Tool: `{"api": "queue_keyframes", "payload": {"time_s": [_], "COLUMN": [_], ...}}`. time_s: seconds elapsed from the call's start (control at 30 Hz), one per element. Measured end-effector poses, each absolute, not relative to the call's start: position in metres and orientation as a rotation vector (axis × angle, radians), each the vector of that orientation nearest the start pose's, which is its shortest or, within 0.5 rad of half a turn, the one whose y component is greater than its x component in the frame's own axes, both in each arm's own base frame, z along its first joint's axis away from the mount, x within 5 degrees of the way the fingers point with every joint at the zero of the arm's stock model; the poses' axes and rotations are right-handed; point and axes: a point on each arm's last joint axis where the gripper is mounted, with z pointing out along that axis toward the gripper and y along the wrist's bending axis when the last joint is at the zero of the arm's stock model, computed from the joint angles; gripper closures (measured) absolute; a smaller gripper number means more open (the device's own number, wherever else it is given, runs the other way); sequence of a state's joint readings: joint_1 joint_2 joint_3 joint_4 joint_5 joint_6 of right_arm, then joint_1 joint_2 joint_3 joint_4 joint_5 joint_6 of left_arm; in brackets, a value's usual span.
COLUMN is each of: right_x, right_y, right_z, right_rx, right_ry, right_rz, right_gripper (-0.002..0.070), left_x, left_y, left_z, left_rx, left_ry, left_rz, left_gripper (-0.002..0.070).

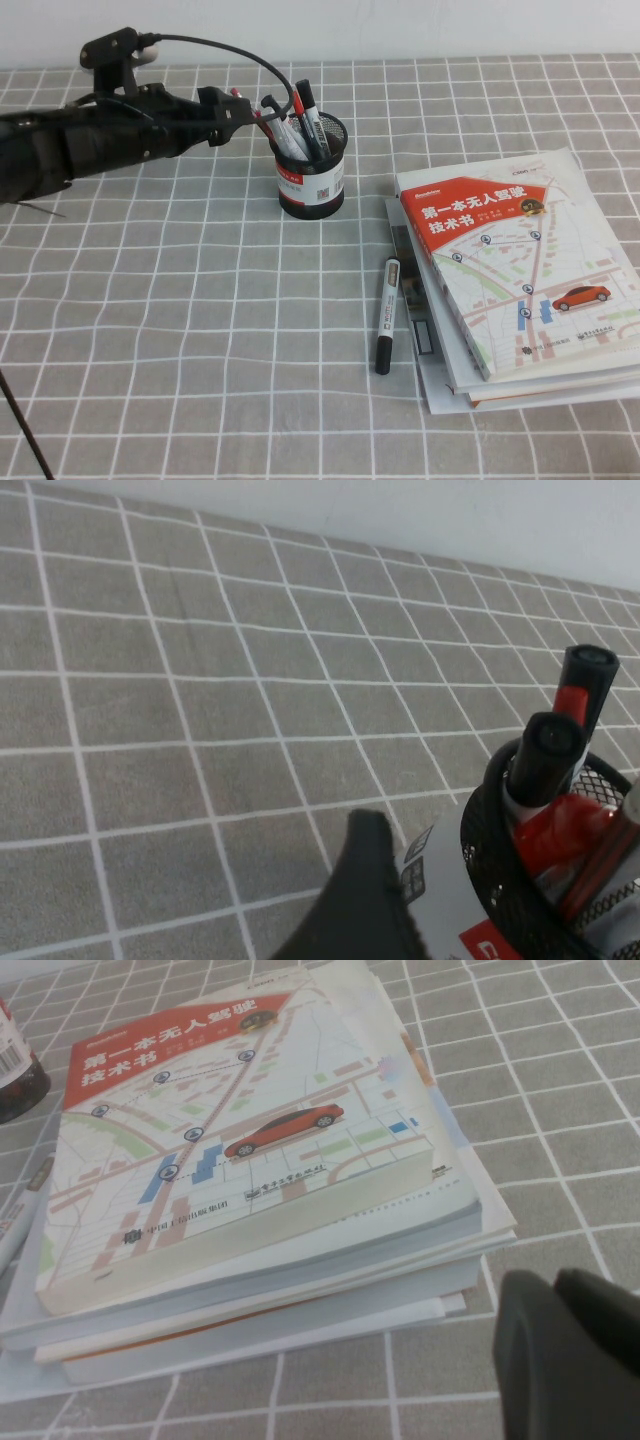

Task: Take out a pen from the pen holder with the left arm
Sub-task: 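Take a marker out of the pen holder and lay it on the table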

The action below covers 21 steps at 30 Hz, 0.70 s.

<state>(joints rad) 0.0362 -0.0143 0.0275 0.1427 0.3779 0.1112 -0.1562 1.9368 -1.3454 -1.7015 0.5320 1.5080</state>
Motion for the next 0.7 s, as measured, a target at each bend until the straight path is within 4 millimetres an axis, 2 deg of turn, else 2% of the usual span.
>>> {"api": "queue_keyframes", "payload": {"time_s": [0.17, 0.33, 0.4, 0.53, 0.6, 0.7], "right_x": [0.052, 0.052, 0.052, 0.052, 0.052, 0.052], "right_y": [0.007, 0.007, 0.007, 0.007, 0.007, 0.007], "right_z": [0.171, 0.171, 0.171, 0.171, 0.171, 0.171], "right_rx": [0.159, 0.159, 0.159, 0.159, 0.159, 0.159], "right_ry": [1.871, 1.871, 1.871, 1.871, 1.871, 1.871], "right_rz": [0.242, 0.242, 0.242, 0.242, 0.242, 0.242], "right_gripper": [0.0689, 0.0689, 0.0689, 0.0689, 0.0689, 0.0689], "left_x": [0.432, 0.44, 0.442, 0.446, 0.447, 0.449], "left_y": [-0.116, -0.123, -0.126, -0.13, -0.13, -0.13], "left_z": [0.245, 0.256, 0.256, 0.242, 0.236, 0.231], "left_rx": [0.313, 0.333, 0.324, 0.293, 0.272, 0.253], "left_ry": [1.963, 1.916, 1.919, 1.957, 1.975, 1.992], "left_rz": [-0.779, -0.804, -0.818, -0.843, -0.851, -0.856], "left_gripper": [0.0191, 0.0207, 0.0209, 0.0226, 0.0272, 0.0381]}}
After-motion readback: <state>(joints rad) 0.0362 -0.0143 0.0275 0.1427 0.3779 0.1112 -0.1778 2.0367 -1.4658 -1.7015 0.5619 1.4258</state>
